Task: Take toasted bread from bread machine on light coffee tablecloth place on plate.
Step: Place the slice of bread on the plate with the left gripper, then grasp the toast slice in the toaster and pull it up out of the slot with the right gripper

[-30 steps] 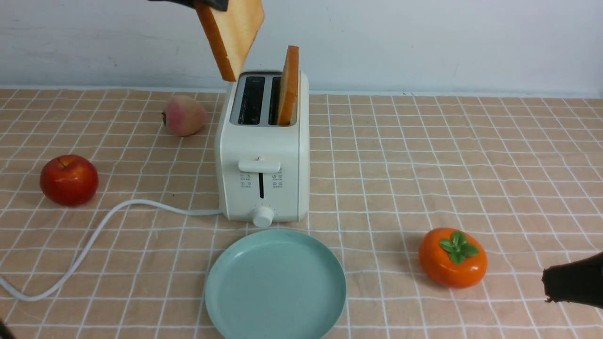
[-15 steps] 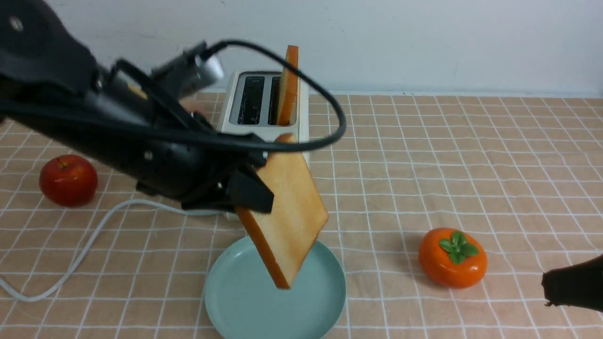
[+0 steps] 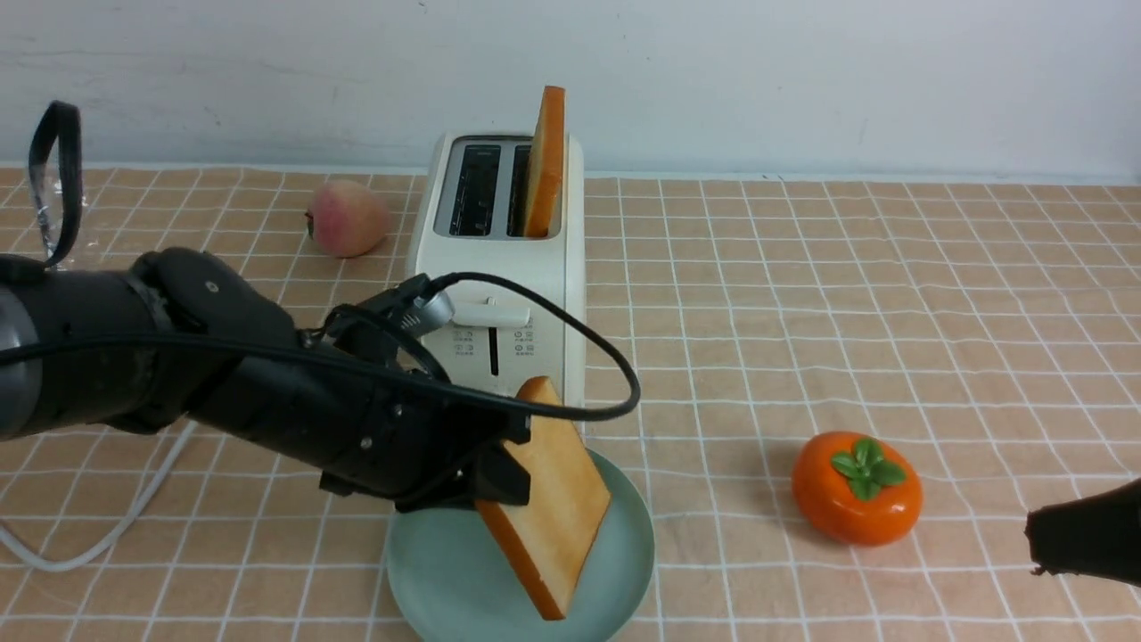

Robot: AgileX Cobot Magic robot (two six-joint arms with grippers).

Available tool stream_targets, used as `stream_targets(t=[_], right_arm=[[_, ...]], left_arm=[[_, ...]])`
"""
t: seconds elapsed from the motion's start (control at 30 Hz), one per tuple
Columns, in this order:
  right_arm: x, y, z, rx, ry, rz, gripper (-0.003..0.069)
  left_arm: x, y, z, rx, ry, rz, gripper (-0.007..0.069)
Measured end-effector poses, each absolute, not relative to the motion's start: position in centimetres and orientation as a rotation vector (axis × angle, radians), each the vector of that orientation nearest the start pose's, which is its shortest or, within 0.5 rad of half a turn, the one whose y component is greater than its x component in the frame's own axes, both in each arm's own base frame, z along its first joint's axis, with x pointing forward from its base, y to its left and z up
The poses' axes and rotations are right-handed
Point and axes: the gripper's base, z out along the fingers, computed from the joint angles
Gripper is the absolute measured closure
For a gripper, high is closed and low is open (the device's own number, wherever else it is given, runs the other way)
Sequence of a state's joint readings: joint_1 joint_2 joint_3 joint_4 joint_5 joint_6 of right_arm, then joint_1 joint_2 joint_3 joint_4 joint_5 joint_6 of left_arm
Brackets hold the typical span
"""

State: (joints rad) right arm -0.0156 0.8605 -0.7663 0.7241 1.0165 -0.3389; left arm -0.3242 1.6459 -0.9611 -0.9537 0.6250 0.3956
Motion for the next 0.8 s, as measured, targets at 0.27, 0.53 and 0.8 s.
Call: stream_targets(t=[0.27, 0.53, 0.8], right_arm=[[14.4, 4.9, 32.4, -0.127, 2.39, 0.768, 0.0604], [14.4, 4.9, 32.4, -0.131, 2.394, 0.758, 0.0589], [14.4, 4.7, 32.3, -0.14, 2.403, 0.732, 0.0565]], left_arm=[[29.1, -14.1, 20.8, 0.136, 2.674, -0.829, 0.034], [28.0, -11.6, 21.5, 0.247, 2.775, -0.452, 0.0279], [25.5, -8.5, 26.6, 0.122, 2.734, -0.149, 0.0411]])
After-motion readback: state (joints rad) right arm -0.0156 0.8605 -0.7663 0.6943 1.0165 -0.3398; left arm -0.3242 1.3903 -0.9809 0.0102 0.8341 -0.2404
